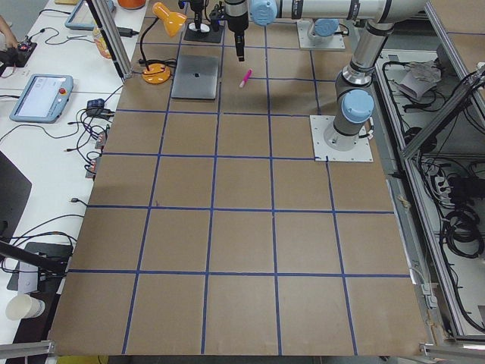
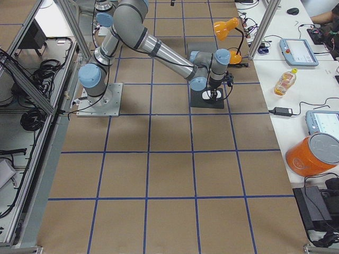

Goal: Place pen and mouse around notebook

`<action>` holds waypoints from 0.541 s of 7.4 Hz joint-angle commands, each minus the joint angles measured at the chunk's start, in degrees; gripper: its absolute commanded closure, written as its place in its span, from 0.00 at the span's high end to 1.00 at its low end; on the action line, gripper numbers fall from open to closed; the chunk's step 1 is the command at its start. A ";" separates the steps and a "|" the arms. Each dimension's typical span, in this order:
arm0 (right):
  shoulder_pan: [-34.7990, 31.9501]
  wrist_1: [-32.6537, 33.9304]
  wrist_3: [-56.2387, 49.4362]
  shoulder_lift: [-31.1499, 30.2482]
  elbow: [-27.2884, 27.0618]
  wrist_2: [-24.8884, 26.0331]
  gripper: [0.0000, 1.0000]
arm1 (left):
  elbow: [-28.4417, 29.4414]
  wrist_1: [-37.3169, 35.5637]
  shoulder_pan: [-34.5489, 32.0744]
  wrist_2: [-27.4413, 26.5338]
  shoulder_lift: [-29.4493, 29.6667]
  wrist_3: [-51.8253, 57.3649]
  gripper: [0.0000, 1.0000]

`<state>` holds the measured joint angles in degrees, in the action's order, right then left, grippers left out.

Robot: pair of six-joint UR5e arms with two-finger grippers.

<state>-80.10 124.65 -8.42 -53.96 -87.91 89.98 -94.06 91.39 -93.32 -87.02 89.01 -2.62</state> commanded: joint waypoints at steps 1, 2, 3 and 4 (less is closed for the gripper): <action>-0.15 0.24 0.07 0.08 0.19 0.19 1.00 | -0.16 -6.61 1.31 0.01 -1.30 1.56 1.00; -0.15 0.16 -0.01 -0.18 0.28 0.37 1.00 | -0.16 -10.05 1.83 0.01 -0.95 -0.35 1.00; 0.03 -0.80 -0.02 -1.05 0.80 0.89 1.00 | -0.16 -10.52 1.74 -0.17 -1.04 -1.76 1.00; -0.23 -3.25 -0.02 -3.93 0.98 3.25 1.00 | -0.25 -10.53 1.74 -0.26 -0.95 -1.78 1.00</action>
<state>-80.20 123.62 -8.43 -55.31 -87.27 91.20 -94.24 81.65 -91.63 -87.15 88.00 -3.70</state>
